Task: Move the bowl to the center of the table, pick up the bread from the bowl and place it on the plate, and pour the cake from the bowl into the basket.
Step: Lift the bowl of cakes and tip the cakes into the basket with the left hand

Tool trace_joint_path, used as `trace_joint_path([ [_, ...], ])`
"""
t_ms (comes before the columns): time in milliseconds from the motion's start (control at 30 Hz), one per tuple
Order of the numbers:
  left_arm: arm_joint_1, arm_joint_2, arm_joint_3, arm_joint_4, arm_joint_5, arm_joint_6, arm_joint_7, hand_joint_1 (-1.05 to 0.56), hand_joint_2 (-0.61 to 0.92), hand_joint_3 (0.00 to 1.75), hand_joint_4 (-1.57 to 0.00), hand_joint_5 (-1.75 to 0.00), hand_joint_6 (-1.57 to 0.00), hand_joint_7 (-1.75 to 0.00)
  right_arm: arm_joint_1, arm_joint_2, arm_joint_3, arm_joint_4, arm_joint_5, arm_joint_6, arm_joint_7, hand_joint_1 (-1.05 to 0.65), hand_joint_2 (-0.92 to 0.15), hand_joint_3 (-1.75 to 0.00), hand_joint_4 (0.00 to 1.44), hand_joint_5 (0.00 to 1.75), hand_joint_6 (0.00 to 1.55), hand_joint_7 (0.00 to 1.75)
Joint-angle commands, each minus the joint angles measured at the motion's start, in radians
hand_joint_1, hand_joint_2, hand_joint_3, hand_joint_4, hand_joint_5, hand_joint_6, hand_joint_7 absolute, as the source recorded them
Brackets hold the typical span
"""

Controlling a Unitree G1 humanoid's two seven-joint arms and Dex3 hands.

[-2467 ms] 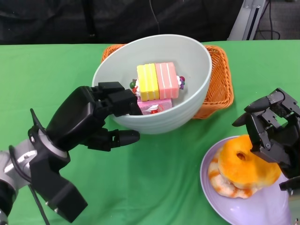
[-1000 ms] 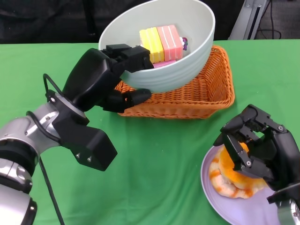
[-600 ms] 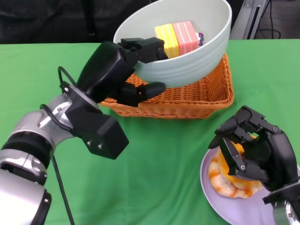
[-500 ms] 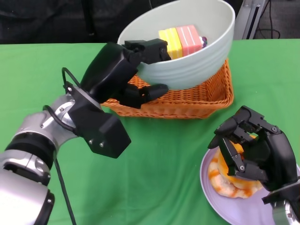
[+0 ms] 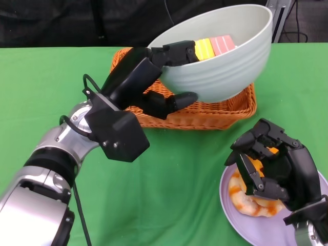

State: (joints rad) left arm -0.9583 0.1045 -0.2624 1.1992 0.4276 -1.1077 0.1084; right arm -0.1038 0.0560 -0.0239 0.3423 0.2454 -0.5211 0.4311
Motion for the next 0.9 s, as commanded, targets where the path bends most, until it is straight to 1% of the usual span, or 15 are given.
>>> trace_joint_path([
  [33, -0.027, -0.002, 0.025, -0.003, -0.039, 0.007, -0.025, -0.11, 0.68, 0.97, -0.64, -1.75, -0.63, -1.52, -0.014, -0.004, -0.005, 0.011, 0.008, -0.017, 0.003, -0.11, -0.49, -1.10, 0.78, 1.56, 0.66, 1.30],
  [267, -0.023, -0.027, 0.062, 0.004, -0.091, 0.035, -0.092, -0.10, 0.67, 0.96, -0.65, -1.75, -0.64, -1.53, -0.021, -0.003, -0.005, 0.024, 0.014, -0.013, 0.007, -0.11, -0.49, -1.10, 0.78, 1.57, 0.66, 1.30],
  [367, -0.023, -0.037, 0.079, 0.009, -0.119, 0.053, -0.128, -0.09, 0.67, 0.97, -0.65, -1.75, -0.63, -1.52, -0.023, -0.003, -0.005, 0.029, 0.008, -0.018, 0.005, -0.10, -0.50, -1.08, 0.78, 1.57, 0.66, 1.30],
  [567, -0.030, -0.059, 0.115, 0.008, -0.167, 0.100, -0.188, -0.10, 0.62, 1.07, -0.65, -1.75, -0.64, -1.55, -0.025, 0.002, -0.007, 0.035, 0.014, -0.023, 0.007, -0.09, -0.51, -1.07, 0.77, 1.59, 0.65, 1.31],
  [667, -0.035, -0.065, 0.126, 0.007, -0.178, 0.108, -0.200, -0.10, 0.62, 1.08, -0.64, -1.75, -0.63, -1.56, -0.029, 0.003, -0.008, 0.043, 0.021, -0.029, 0.017, -0.08, -0.52, -1.07, 0.76, 1.60, 0.65, 1.32],
  [800, -0.042, -0.071, 0.134, 0.008, -0.183, 0.124, -0.203, -0.11, 0.62, 1.09, -0.64, -1.75, -0.62, -1.59, -0.031, 0.000, -0.007, 0.046, 0.012, -0.033, 0.015, -0.11, -0.52, -1.06, 0.76, 1.60, 0.64, 1.33],
  [900, -0.051, -0.086, 0.154, 0.014, -0.208, 0.158, -0.224, -0.10, 0.64, 1.07, -0.63, -1.75, -0.60, -1.61, -0.031, 0.003, -0.006, 0.049, 0.014, -0.033, 0.016, -0.10, -0.52, -1.06, 0.76, 1.61, 0.64, 1.33],
])
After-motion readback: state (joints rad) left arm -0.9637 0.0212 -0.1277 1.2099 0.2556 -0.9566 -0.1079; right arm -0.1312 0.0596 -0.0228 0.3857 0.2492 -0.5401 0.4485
